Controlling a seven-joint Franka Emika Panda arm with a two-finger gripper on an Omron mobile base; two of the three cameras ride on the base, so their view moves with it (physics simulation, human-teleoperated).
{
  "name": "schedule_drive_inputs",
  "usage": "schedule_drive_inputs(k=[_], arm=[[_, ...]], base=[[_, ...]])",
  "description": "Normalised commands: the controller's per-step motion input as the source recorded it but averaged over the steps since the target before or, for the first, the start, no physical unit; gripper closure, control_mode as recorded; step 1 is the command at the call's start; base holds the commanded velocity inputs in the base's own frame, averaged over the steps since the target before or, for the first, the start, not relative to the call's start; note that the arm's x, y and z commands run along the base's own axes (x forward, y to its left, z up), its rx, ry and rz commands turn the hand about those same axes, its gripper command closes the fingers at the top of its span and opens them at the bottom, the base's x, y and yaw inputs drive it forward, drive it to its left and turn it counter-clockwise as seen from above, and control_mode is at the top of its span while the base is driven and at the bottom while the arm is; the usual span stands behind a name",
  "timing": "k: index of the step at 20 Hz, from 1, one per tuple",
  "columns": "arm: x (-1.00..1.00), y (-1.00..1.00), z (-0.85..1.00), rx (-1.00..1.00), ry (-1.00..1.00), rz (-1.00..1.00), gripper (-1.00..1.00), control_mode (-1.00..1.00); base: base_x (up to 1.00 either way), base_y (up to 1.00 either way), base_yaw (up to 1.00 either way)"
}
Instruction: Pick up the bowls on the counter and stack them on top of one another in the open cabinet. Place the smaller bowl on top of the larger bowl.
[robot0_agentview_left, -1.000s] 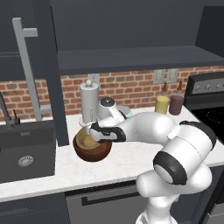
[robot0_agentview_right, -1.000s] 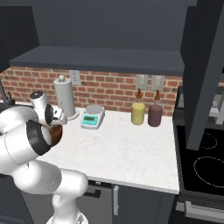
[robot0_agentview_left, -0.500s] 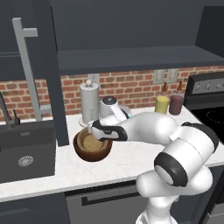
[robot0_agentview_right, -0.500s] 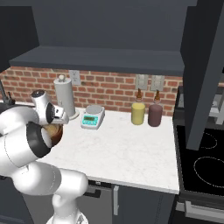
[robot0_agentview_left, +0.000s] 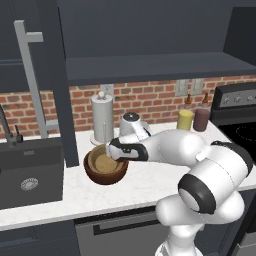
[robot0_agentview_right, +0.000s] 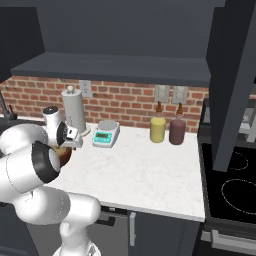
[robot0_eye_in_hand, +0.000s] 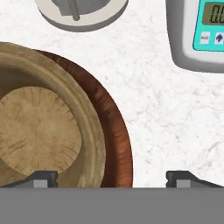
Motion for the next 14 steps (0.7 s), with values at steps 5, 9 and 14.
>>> schedule_drive_inputs(k=[5, 9, 14], arm=[[0.00, 0.07, -0.38, 0.00, 0.08, 0.00, -1.00, -1.00], [0.00, 0.11, -0.38, 0.01, 0.07, 0.00, -1.00, -1.00], [0.00, 0.11, -0.46, 0.00, 0.07, 0.00, -1.00, -1.00]], base=[[0.00, 0.00, 0.00], [0.00, 0.00, 0.00], [0.00, 0.00, 0.00]])
